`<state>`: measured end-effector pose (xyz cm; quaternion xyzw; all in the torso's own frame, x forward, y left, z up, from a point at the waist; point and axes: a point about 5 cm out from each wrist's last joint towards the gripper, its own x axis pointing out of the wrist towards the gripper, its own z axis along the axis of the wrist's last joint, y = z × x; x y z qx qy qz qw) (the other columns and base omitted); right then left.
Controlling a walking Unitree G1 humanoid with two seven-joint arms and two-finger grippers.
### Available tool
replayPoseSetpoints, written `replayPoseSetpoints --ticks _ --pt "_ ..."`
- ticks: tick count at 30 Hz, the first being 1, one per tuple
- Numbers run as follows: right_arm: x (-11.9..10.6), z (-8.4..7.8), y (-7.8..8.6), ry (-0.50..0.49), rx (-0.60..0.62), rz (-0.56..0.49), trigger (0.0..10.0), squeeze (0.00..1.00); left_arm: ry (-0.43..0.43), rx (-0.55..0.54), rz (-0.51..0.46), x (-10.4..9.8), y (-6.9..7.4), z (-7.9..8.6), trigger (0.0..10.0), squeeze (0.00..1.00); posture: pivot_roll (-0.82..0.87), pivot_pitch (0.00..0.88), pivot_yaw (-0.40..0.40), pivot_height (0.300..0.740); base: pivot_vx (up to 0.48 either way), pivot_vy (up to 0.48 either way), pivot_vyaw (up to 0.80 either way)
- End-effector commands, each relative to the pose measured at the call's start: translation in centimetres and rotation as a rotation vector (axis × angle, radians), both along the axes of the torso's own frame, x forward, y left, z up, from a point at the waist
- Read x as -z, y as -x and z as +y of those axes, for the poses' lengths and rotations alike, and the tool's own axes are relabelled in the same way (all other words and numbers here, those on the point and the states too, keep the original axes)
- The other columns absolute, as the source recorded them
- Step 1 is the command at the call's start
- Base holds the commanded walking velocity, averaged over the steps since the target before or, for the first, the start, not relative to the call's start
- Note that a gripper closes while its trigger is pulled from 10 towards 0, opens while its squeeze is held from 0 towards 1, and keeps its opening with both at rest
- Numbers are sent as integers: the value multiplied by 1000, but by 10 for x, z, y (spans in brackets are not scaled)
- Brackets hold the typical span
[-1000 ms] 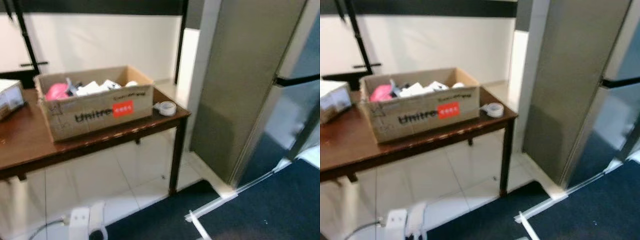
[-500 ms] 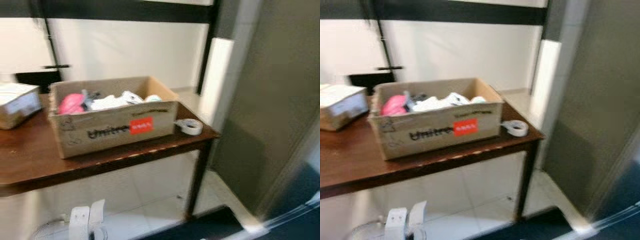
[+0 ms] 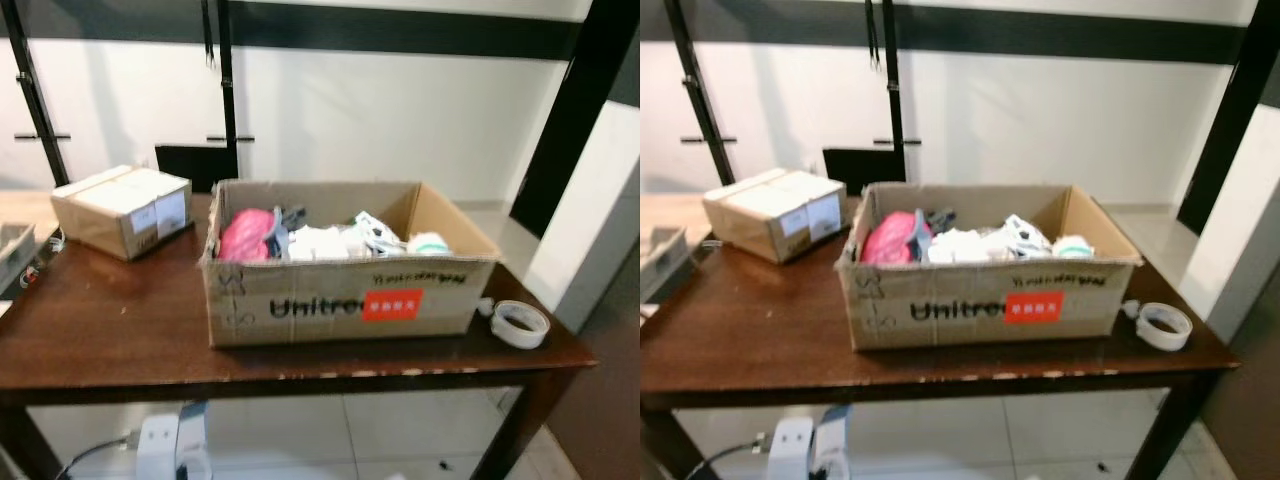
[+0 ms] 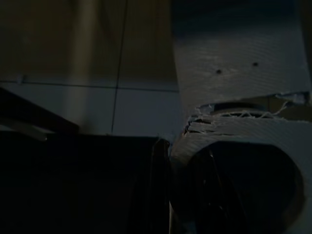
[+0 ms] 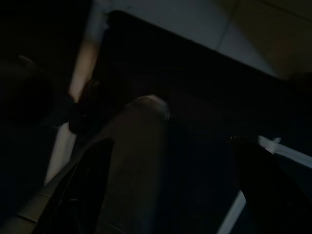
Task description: Picking trash to rubbish bin
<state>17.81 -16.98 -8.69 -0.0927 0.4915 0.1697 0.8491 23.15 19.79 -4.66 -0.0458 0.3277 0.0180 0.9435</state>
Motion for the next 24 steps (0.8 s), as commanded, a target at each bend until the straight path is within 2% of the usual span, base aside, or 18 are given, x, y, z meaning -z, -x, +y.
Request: replayPoseSetpoints --ticks 1,14,24 --pt "0 -2 -1 8 6 -4 10000 0 -5 14 7 1 1 -3 10000 0 51 17 -34 740 0 0 0" --pt "-2 1 -5 9 14 -11 10000 0 -39 91 26 2 1 -8 10000 0 48 21 -27 740 0 0 0" --pt "-1 -1 -2 9 18 -8 10000 0 -30 81 29 3 1 -8 10000 0 48 22 -29 740 0 -386 0"
